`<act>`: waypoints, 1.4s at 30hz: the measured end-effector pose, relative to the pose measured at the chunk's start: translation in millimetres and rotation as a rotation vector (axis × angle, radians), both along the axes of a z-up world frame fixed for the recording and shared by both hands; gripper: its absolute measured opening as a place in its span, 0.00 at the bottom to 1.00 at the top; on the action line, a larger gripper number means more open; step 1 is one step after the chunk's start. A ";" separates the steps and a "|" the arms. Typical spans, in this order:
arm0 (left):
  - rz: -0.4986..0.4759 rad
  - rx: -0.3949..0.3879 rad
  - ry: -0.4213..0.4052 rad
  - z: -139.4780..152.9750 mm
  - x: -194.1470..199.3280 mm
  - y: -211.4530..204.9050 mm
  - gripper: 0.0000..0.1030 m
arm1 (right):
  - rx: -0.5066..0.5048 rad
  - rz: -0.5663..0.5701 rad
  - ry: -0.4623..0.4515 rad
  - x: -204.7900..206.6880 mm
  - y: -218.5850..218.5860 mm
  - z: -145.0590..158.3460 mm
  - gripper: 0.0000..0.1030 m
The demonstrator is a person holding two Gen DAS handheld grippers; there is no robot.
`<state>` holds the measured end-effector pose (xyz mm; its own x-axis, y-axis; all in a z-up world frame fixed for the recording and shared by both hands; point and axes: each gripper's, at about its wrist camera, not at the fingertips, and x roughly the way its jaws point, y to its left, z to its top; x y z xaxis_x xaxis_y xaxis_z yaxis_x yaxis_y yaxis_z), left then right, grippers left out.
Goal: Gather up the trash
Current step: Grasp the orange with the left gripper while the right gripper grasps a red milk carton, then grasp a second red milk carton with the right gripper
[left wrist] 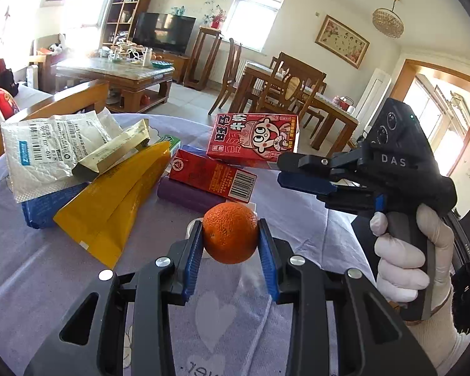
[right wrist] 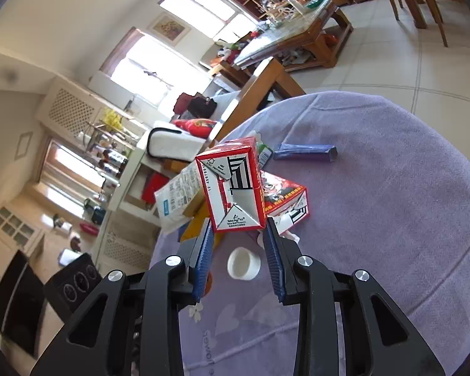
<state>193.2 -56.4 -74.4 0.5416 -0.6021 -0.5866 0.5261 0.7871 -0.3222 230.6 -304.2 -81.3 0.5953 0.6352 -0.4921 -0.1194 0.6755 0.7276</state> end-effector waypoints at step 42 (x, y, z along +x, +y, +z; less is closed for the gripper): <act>0.069 -0.048 -0.094 12.1 -28.9 55.5 0.34 | -0.696 0.084 0.073 -41.2 124.9 -29.8 0.73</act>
<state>164.2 -0.9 -62.2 0.6340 -0.5874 -0.5030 0.5005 0.8075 -0.3121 189.4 -179.3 -111.1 0.5075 0.2007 -0.8380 -0.1589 0.9776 0.1379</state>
